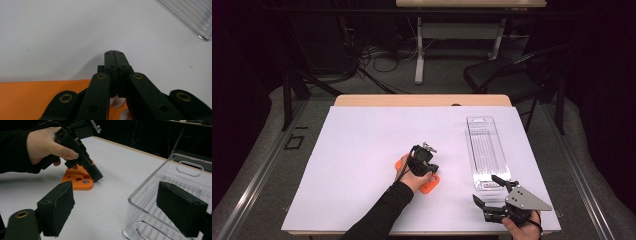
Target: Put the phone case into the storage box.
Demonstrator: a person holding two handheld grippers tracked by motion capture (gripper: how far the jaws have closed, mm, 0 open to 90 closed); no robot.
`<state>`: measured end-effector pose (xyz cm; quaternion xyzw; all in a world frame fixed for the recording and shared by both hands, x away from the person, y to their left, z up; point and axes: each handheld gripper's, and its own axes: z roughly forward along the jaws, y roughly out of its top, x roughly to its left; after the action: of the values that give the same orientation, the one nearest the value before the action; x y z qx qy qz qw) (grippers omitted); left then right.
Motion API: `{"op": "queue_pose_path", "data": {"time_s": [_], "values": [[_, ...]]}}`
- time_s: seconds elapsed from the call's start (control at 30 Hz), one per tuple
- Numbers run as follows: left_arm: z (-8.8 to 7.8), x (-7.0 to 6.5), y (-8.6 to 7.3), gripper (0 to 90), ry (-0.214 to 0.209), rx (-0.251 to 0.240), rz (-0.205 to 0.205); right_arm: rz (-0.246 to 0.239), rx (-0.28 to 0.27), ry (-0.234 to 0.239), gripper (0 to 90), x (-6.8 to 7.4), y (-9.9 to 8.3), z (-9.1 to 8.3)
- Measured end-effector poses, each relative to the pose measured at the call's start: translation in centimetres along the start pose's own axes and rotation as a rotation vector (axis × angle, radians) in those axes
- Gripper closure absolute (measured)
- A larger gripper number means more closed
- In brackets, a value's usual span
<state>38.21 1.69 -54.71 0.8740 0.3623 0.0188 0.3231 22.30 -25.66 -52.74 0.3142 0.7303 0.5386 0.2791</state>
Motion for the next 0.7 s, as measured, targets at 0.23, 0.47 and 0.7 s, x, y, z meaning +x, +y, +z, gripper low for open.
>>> {"op": "queue_pose_path", "data": {"time_s": [0.23, 0.47, 0.7], "values": [[0.31, -0.38, 0.14, 90.0, -0.007, 0.014, 0.012, 0.0, -0.005, 0.0, 14.1, -0.03, -0.04, 0.03], [0.19, -0.46, 0.12, 90.0, -0.01, 0.027, 0.02, 0.0, -0.005, -0.001, 14.1, -0.04, -0.04, 0.02], [-0.19, -0.88, -0.1, 90.0, -0.011, 0.059, 0.051, 0.008, -0.005, -0.001, 14.1, -0.07, -0.07, 0.01]]}}
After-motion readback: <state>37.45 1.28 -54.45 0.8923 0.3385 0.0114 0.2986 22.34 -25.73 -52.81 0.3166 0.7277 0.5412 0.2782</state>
